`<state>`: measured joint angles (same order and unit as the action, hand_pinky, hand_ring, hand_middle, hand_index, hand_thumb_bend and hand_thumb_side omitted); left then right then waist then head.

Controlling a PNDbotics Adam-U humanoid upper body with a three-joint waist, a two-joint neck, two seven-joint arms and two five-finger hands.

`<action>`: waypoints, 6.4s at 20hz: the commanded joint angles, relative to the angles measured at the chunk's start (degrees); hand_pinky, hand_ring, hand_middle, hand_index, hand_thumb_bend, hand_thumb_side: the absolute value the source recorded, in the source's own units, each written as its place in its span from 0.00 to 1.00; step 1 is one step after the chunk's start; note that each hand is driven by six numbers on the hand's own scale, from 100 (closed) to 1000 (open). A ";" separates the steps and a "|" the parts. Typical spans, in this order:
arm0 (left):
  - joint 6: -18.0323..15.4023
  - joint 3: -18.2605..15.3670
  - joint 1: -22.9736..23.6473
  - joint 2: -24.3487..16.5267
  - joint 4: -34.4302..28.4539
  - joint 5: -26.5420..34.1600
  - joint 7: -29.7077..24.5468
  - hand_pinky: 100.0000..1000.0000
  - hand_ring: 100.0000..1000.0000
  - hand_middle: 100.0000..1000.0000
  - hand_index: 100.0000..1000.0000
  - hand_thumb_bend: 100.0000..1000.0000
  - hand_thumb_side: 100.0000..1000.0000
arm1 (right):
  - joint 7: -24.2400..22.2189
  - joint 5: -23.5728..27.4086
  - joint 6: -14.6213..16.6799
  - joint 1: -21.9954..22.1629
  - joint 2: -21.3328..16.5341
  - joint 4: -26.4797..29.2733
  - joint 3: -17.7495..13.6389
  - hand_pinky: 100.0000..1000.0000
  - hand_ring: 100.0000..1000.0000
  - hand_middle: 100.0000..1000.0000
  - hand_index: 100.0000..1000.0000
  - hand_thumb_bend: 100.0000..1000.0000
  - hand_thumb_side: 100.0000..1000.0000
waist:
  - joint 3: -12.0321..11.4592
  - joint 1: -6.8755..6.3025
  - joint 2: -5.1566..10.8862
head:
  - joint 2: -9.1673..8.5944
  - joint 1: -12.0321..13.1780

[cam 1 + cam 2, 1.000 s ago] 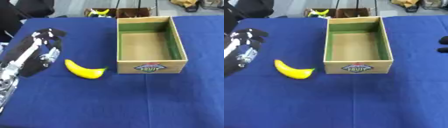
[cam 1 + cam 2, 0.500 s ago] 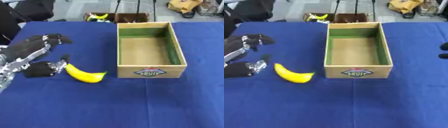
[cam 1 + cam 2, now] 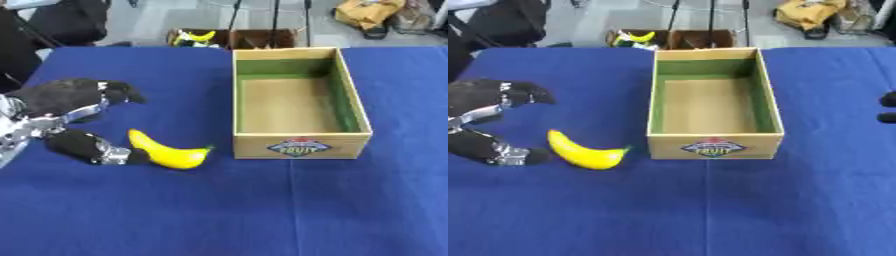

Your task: Pick up objects on the table and place them in the box.

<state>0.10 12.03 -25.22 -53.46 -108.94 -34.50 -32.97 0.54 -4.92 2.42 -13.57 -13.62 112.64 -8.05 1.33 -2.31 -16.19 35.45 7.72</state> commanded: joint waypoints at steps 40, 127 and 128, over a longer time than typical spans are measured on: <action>-8.71 8.91 -10.99 3.30 9.63 -10.86 -19.00 0.69 0.82 0.90 0.95 0.33 0.65 | -1.27 -0.12 0.43 -0.09 -0.99 0.09 0.43 0.59 0.68 0.57 0.83 0.00 1.00 | 1.55 -0.57 0.38 | -1.49 0.44; -12.51 13.02 -11.62 8.12 17.62 -24.14 2.09 0.32 0.52 0.57 0.64 0.17 0.51 | -2.60 -0.22 0.67 -0.11 -0.67 0.11 0.34 0.59 0.67 0.55 0.82 0.00 1.00 | 1.32 -0.45 -1.13 | -2.14 1.01; -12.51 12.98 -11.64 8.19 17.80 -24.35 2.28 0.32 0.52 0.56 0.64 0.16 0.51 | -2.61 -0.21 0.67 -0.11 -0.66 0.10 0.34 0.59 0.67 0.55 0.82 0.00 1.00 | 1.32 -0.44 -1.12 | -2.15 1.01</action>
<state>-12.34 25.23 -36.10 -44.32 -91.17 -58.27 -30.94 -1.95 -5.00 2.98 -13.16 -13.62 111.98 -7.39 2.74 -2.87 -18.32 33.85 8.49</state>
